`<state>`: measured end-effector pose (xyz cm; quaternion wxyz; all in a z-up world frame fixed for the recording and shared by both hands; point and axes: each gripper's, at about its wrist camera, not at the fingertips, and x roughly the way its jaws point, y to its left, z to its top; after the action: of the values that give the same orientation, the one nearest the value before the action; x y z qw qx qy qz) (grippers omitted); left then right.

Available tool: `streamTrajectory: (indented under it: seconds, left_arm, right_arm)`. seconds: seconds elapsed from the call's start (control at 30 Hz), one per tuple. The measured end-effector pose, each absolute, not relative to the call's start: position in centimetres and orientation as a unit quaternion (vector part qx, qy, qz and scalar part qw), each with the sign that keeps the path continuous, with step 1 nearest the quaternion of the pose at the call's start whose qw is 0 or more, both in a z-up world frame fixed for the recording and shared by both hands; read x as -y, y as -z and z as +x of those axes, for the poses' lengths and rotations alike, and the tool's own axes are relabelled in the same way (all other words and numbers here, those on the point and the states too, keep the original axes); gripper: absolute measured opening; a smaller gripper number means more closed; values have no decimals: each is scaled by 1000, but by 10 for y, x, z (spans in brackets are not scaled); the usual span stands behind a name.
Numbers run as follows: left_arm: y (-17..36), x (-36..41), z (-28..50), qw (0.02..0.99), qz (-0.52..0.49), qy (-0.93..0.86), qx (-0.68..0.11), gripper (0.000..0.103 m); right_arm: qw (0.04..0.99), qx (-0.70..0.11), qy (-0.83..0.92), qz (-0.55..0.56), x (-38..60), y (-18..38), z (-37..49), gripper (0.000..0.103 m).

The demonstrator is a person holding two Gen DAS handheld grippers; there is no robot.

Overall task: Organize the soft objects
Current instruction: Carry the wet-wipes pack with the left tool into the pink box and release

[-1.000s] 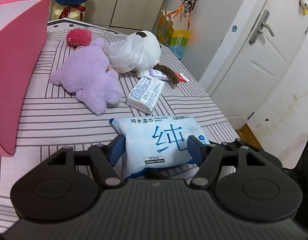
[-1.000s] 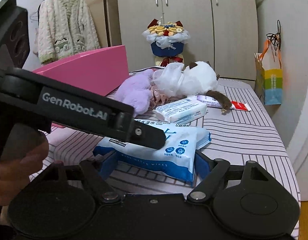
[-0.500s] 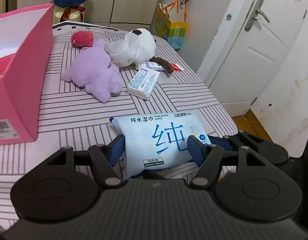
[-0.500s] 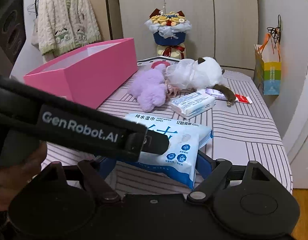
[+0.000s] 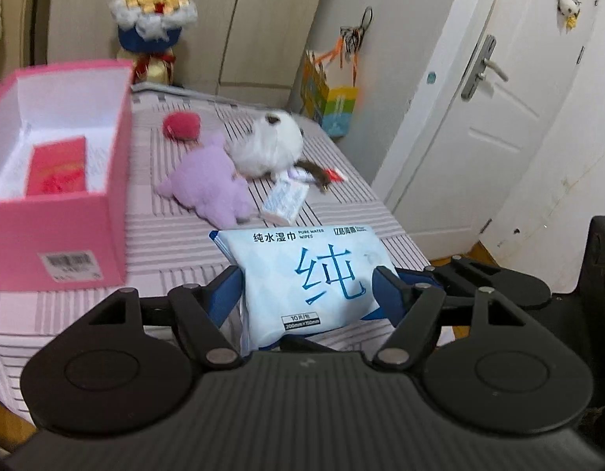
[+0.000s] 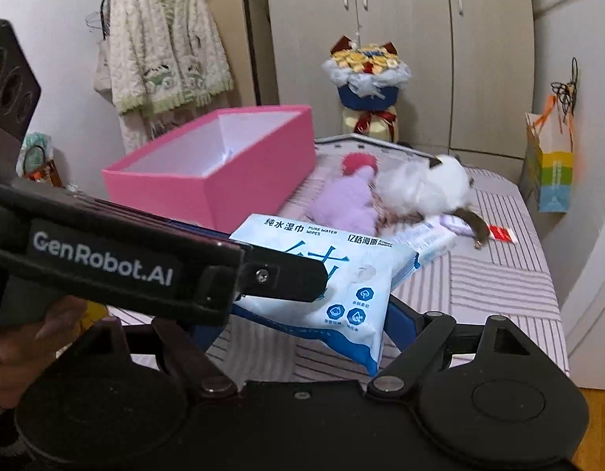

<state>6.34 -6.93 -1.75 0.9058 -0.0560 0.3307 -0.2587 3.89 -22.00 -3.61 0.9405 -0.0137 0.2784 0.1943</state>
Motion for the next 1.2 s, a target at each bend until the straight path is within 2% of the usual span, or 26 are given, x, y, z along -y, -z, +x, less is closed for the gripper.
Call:
streamTrajectory:
  seconds: [0.27,0.7,1.2]
  left_arm:
    - [-9,32,61,925,-58,231,-296,71]
    - [-37,-36,110,942,-82,180,-271,71]
    - [-11,-94,194,932,-112,129,-319,71]
  right_arm:
    - [944,-236,-226,-36,187,9,45,87]
    - [934,-205,-287,-53,124,-26,106,90]
    - [910,-264,-311,-75,56,-7,197,90]
